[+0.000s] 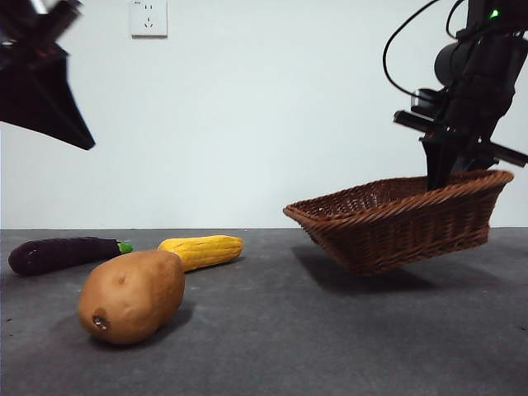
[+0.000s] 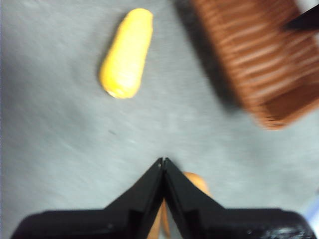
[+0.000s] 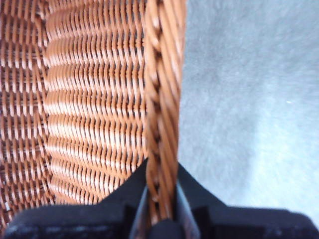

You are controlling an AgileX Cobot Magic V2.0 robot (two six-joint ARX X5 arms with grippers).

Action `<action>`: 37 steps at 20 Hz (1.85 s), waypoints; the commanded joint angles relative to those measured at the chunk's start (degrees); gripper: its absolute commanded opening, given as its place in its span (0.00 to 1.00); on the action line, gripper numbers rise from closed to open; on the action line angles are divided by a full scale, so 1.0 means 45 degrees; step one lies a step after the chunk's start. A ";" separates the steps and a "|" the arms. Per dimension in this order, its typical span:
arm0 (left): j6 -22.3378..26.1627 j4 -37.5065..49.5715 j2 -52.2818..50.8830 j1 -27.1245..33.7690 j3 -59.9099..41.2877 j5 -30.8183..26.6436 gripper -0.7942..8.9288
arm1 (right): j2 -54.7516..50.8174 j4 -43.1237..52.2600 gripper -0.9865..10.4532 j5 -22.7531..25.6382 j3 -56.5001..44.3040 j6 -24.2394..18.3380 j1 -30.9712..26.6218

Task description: Help me put the vegetables on the table into the basket

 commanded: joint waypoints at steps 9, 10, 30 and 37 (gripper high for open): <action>0.3531 -0.1933 0.6237 -0.2735 0.6455 -0.3876 0.73 | -0.2769 -0.2040 0.08 -0.0155 0.0223 -0.0840 -0.1107; 0.3599 -0.1923 0.6805 -0.2827 0.6902 -0.3876 0.73 | -0.3181 -0.2239 0.08 -0.0019 0.0223 -0.0899 -0.1107; 0.3157 -0.1836 1.0744 -0.3225 0.8684 -0.4959 0.07 | -0.6295 -0.3691 0.08 0.0019 0.0209 -0.1263 -0.1093; 0.1807 -0.2501 0.9583 -0.3235 0.8709 -0.3915 0.07 | -0.6008 -0.3254 0.08 0.0797 -0.0189 -0.0612 -0.1054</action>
